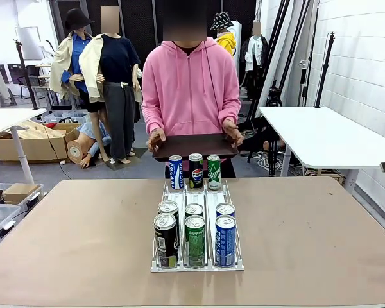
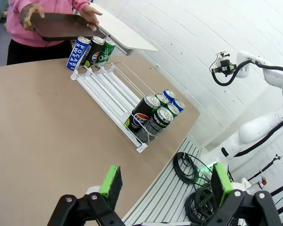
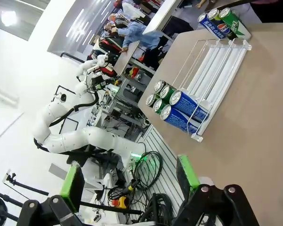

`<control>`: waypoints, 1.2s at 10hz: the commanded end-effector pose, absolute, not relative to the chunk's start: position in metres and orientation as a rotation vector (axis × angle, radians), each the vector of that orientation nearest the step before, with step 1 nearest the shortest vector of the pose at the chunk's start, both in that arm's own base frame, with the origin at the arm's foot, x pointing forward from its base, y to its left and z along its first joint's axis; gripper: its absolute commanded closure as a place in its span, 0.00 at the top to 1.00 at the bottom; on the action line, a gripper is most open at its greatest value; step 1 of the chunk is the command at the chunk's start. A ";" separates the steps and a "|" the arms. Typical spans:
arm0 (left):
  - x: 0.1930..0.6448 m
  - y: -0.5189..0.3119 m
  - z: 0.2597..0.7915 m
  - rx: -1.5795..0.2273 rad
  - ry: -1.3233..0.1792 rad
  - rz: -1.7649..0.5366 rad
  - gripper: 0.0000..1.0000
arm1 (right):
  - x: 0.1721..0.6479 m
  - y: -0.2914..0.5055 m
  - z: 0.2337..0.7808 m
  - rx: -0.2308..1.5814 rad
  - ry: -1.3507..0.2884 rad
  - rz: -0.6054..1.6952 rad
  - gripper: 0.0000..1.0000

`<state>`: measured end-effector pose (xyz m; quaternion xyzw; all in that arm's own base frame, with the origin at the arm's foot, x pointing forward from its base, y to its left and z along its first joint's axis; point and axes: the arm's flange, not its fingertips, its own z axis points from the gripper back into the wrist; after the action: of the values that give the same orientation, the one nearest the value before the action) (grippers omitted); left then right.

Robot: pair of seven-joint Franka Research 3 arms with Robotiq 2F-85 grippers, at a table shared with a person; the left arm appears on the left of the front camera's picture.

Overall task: Retrieve and hand over the desired beverage to the person.
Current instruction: Pick up a can of the same type that the person held from the Automatic Can Dispenser.

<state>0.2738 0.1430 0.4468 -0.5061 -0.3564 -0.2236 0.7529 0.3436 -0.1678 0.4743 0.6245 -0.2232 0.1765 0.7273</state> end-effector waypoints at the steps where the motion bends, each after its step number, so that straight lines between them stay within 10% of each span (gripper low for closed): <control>1: 0.273 0.143 0.449 -1.114 -0.789 -0.492 1.00 | 0.344 -0.168 0.474 1.377 -0.492 0.390 1.00; 12: 0.273 0.143 0.449 -1.114 -0.789 -0.492 1.00 | 0.344 -0.168 0.474 1.377 -0.492 0.390 1.00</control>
<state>0.2738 0.1430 0.4469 -0.5062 -0.3564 -0.2236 0.7528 0.3435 -0.1680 0.4743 0.6245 -0.2234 0.1764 0.7273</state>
